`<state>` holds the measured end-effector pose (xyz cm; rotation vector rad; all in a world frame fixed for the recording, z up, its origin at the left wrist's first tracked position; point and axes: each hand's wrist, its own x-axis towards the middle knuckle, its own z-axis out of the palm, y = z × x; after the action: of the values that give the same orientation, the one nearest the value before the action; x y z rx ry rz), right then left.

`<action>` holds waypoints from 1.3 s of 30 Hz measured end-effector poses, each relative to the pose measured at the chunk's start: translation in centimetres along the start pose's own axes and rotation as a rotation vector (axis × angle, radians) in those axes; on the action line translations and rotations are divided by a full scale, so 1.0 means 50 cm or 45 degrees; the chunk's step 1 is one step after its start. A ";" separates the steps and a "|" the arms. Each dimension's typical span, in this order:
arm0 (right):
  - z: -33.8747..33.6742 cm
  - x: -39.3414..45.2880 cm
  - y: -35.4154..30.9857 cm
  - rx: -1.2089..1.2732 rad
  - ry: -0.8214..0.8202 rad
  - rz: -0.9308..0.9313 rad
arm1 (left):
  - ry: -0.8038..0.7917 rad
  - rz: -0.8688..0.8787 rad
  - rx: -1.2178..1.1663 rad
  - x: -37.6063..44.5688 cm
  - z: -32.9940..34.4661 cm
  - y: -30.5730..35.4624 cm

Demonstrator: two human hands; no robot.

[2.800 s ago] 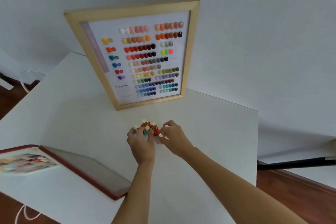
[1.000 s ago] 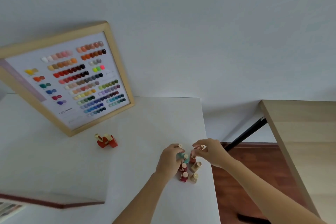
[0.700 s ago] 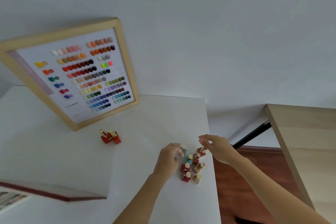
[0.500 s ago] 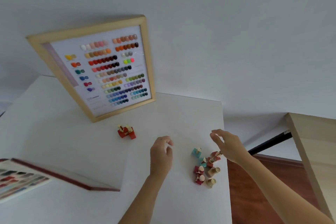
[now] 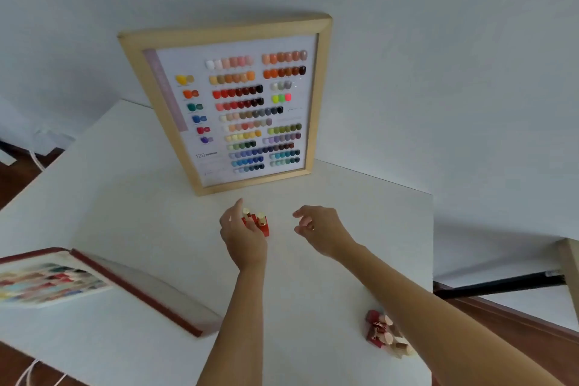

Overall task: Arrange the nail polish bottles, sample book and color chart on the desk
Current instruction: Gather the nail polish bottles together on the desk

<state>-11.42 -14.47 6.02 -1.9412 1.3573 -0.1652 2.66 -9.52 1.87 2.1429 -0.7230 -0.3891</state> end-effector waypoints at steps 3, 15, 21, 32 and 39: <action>0.038 0.041 -0.033 -0.005 -0.031 -0.027 | -0.022 0.013 -0.002 0.012 0.007 -0.012; 0.100 0.086 -0.065 -0.050 -0.056 -0.102 | 0.010 0.080 -0.077 -0.011 -0.006 -0.034; 0.041 0.041 -0.014 -0.058 -0.030 -0.095 | -0.103 0.189 -0.088 -0.057 -0.003 0.000; -0.147 -0.129 0.165 -0.028 0.266 0.165 | -0.566 0.535 -0.122 -0.196 0.085 0.127; -0.186 -0.214 0.268 -0.108 0.405 0.392 | -0.880 0.653 0.005 -0.272 0.163 0.169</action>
<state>-30.75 -12.10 7.29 -1.7983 1.8809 -0.2789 -15.18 -10.33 3.91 1.7174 -1.6093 -0.8515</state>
